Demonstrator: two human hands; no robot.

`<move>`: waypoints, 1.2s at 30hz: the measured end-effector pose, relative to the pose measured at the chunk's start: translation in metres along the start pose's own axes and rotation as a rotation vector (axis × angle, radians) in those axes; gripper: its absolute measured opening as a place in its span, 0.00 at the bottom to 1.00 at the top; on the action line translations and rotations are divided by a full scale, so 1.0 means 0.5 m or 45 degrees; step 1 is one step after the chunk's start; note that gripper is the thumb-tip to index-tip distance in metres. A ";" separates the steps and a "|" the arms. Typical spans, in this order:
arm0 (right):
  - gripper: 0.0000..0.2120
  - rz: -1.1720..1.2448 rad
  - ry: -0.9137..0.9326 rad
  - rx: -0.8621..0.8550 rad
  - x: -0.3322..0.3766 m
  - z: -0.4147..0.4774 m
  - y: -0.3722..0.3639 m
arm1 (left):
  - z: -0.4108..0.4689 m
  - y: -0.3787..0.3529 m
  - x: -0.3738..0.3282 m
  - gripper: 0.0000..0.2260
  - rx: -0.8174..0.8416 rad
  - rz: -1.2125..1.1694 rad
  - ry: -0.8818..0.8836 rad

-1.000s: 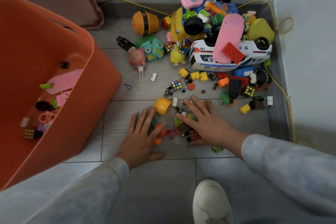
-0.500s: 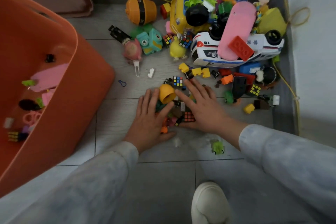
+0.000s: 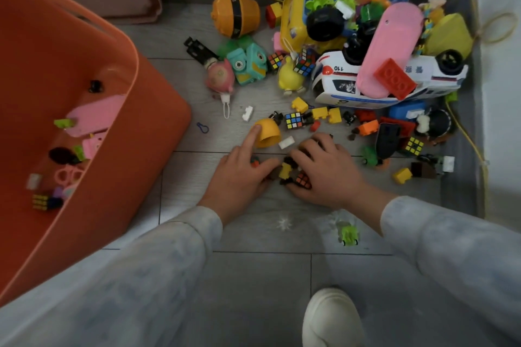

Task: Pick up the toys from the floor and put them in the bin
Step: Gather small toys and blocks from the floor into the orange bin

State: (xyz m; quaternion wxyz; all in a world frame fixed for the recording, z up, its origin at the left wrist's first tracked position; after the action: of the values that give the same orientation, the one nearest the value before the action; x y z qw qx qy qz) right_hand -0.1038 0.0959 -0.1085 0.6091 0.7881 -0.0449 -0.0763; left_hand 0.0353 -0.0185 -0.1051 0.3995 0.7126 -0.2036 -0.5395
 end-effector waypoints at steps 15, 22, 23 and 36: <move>0.18 0.031 0.048 0.007 0.050 0.018 0.022 | -0.102 0.065 0.037 0.17 -0.224 -0.570 0.681; 0.19 0.227 -0.056 -0.119 0.031 0.018 0.063 | -0.106 0.098 0.030 0.15 -0.313 -0.648 0.678; 0.18 0.255 -0.069 -0.138 0.028 0.020 0.071 | -0.104 0.105 0.026 0.14 -0.340 -0.665 0.674; 0.08 0.646 -0.085 -0.684 0.060 0.149 0.417 | -0.034 0.372 -0.078 0.15 -0.697 -0.598 0.410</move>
State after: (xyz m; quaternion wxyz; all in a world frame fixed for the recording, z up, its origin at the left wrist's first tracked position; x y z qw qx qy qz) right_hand -0.0827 -0.0331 0.0726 0.7921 0.5609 -0.2371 0.0425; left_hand 0.0643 -0.0958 0.0670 0.4674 0.6825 0.1815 -0.5318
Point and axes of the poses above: each hand's wrist, its own z-axis towards the middle knuckle, its own y-axis out of the back of the hand, x = y × z, the point moved 5 cm from there along z, towards the middle knuckle, and after that the axes turned 13 degrees about -z, right-handed, at the moved point
